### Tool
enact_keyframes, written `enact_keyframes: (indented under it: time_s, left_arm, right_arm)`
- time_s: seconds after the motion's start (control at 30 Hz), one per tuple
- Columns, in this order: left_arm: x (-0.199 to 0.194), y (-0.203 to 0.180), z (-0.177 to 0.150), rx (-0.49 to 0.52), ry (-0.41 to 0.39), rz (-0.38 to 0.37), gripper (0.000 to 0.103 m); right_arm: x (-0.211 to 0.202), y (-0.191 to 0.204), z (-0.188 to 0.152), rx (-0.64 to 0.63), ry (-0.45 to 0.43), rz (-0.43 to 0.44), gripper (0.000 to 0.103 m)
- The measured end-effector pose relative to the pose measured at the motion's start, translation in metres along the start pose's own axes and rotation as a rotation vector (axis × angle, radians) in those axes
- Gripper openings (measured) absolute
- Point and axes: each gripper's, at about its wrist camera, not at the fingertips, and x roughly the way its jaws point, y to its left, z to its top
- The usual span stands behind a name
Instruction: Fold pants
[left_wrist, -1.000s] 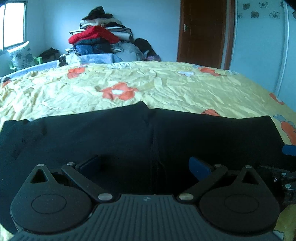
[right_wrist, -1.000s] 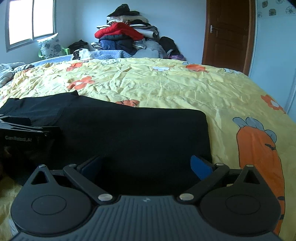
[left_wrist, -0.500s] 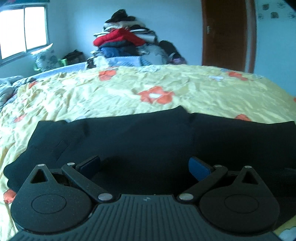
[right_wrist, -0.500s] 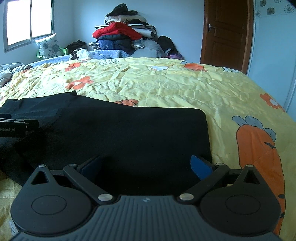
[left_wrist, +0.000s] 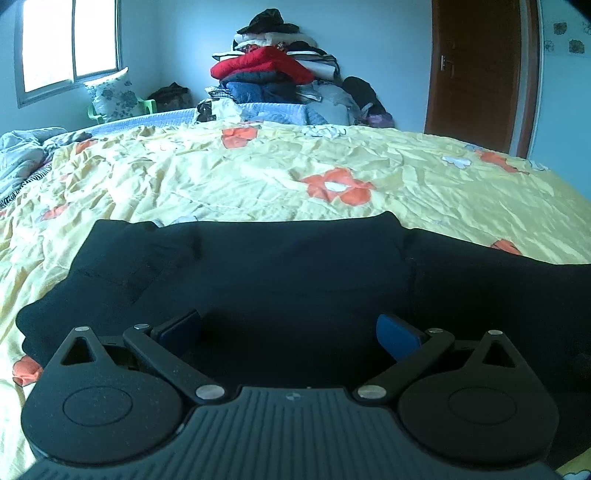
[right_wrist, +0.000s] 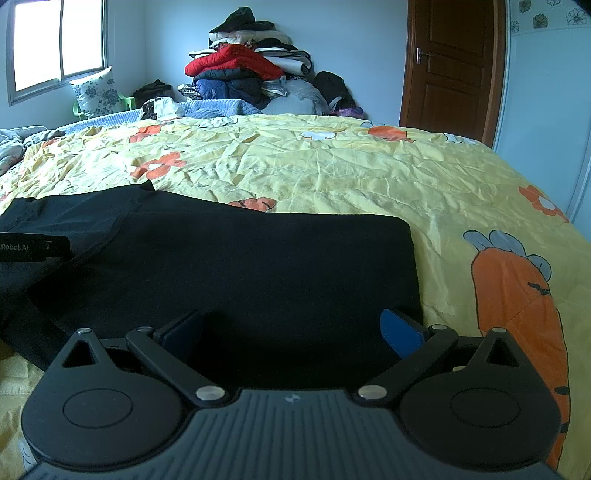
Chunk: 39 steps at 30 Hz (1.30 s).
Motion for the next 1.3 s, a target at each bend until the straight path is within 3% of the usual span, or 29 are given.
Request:
enact_keyframes:
  time_s: [0.27,0.43,0.6,0.73,1.03,1.3]
  left_arm:
    - [-0.003,0.011,-0.001,0.042,-0.017,0.064,0.103]
    - [0.001,0.024,-0.001,0.01,-0.001,0.072,0.103]
    - [0.001,0.027,0.001,0.018,-0.002,0.081,0.103]
    - [0.0,0.031,0.0,0.026,-0.005,0.088,0.103]
    - [0.002,0.051,0.0,-0.008,0.001,0.111,0.103]
    - [-0.001,0.049,0.004,0.024,0.043,0.142,0.103]
  right_arm:
    - [-0.003,0.0,0.021,-0.074,0.059,0.008,0.103]
    - [-0.024,0.026,0.044,-0.221,-0.06,-0.031,0.103]
    - [-0.028,0.083,0.052,-0.48,-0.143,-0.065,0.103]
    - [-0.034,0.12,0.053,-0.599,-0.276,-0.113,0.103]
    - [-0.027,0.168,0.051,-0.677,-0.265,-0.019,0.103]
    - [-0.009,0.165,0.036,-0.533,-0.152,0.057,0.103]
